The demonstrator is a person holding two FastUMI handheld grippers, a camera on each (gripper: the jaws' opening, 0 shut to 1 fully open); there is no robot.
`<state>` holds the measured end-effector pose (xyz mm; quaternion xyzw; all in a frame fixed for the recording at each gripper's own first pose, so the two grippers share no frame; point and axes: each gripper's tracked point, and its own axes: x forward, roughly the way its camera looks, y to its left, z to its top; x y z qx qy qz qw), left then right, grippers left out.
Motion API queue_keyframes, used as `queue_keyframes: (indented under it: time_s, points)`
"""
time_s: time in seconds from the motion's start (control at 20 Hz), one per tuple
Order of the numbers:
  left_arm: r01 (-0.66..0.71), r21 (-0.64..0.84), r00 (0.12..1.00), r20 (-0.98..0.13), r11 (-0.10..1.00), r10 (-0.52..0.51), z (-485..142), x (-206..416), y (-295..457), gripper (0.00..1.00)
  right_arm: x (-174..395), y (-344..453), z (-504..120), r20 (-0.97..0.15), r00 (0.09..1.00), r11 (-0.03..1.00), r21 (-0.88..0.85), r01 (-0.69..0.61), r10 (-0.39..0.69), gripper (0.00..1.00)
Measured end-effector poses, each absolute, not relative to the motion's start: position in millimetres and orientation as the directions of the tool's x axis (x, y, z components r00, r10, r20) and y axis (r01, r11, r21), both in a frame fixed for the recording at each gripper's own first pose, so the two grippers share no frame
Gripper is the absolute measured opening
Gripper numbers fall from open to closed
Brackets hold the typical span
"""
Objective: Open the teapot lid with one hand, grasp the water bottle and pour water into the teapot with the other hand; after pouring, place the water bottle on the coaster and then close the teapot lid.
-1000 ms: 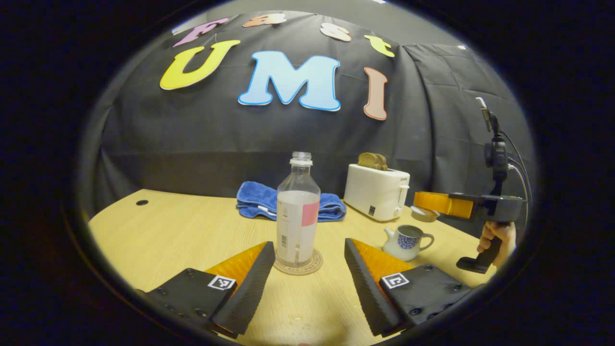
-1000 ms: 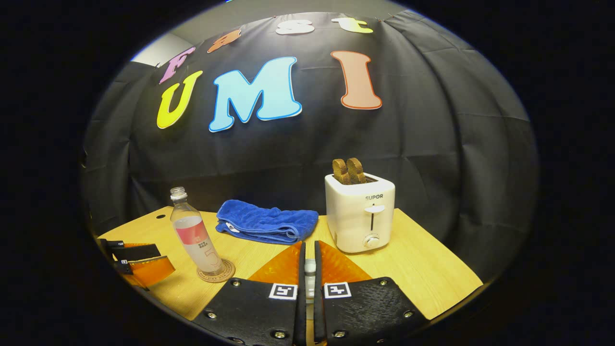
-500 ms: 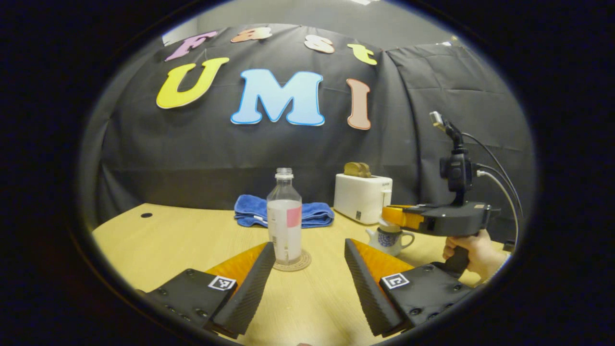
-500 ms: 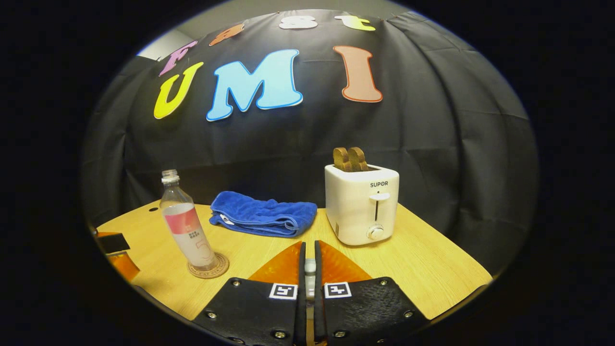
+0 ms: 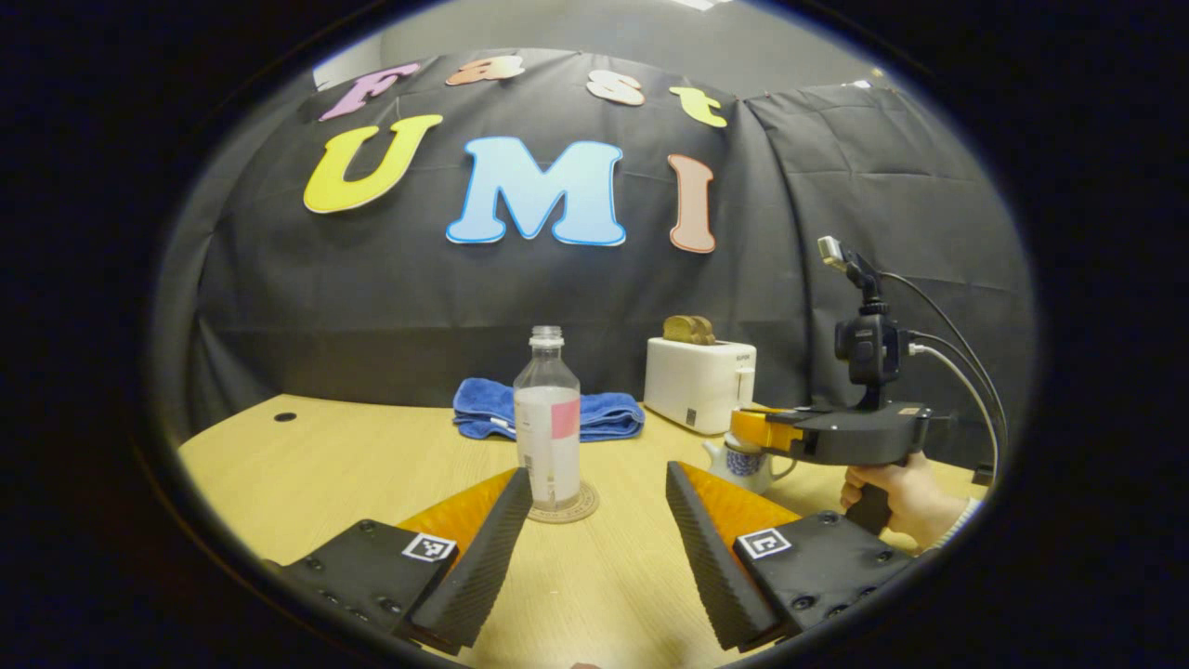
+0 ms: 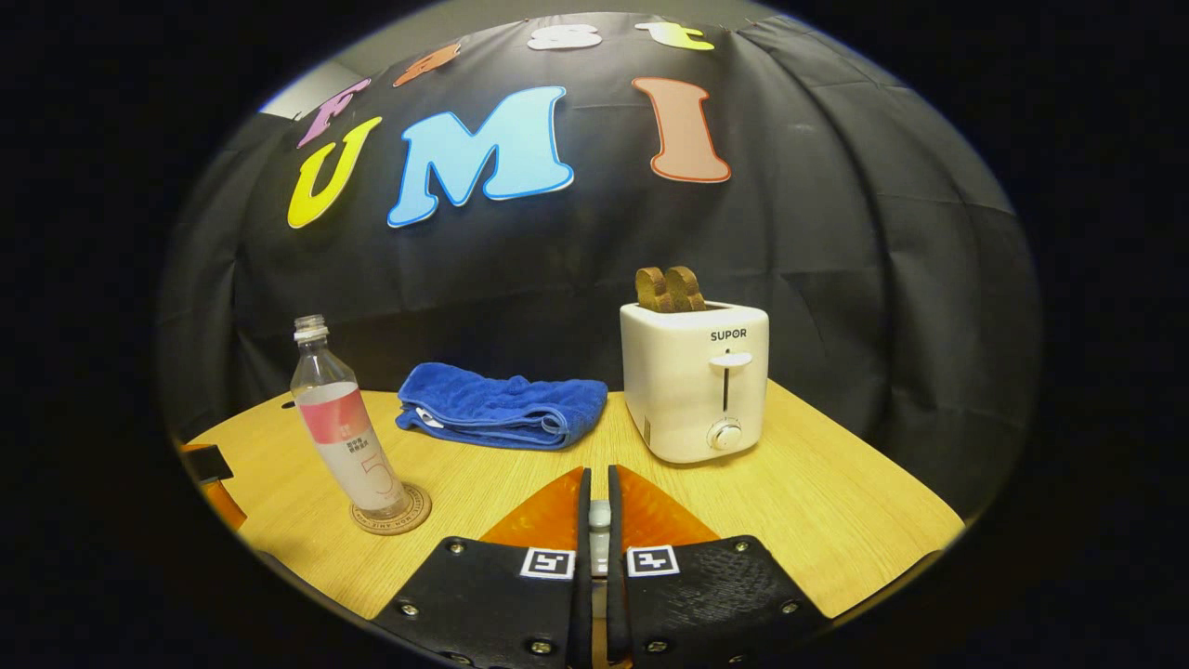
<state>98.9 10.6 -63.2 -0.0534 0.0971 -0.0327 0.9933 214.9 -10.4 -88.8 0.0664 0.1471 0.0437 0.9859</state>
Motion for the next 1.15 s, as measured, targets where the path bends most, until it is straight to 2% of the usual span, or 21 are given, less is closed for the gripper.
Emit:
queue_keyframes:
  time_s: [0.15, 0.35, 0.45, 0.5, 0.6, 0.9, 1.15]
  points:
    - [0.057, -0.117, 0.978, -0.191, 0.992, -0.079, -63.8, 99.4, 9.0, 0.96, 212.8, -10.3, -87.1, -0.280, 0.954, 0.987, 0.146, -0.067, 0.107, 0.06]
    - [0.054, -0.116, 0.978, -0.192, 0.992, -0.076, -64.3, 97.5, 8.5, 0.96, 203.7, -10.7, -86.2, -0.288, 0.951, 0.983, 0.174, -0.064, 0.113, 0.15]
    - [0.050, -0.107, 0.979, -0.192, 0.993, -0.070, -62.5, 95.6, 9.4, 0.96, 196.0, -10.2, -76.9, -0.277, 0.954, 0.983, 0.170, -0.066, 0.112, 0.39]
    - [0.047, -0.106, 0.980, -0.188, 0.993, -0.066, -60.2, 93.1, 10.4, 0.96, 190.4, -7.0, -70.1, -0.264, 0.957, 0.983, 0.168, -0.074, 0.118, 0.68]
    - [0.040, -0.106, 0.982, -0.181, 0.994, -0.058, -55.7, 89.3, 10.9, 0.96, 174.5, -8.7, -52.4, -0.231, 0.968, 0.988, 0.141, -0.066, 0.098, 0.96]
    - [0.014, -0.090, 0.985, -0.170, 0.996, -0.030, -43.8, 61.8, 11.2, 0.96, 108.2, -0.4, 5.5, -0.117, 0.990, 0.994, 0.074, -0.076, 0.084, 0.98]
    - [-0.001, -0.073, 0.989, -0.148, 0.997, -0.010, -29.0, 31.6, 12.4, 0.96, 53.7, 7.0, 18.9, -0.099, 0.992, 0.995, 0.066, -0.075, 0.082, 0.97]
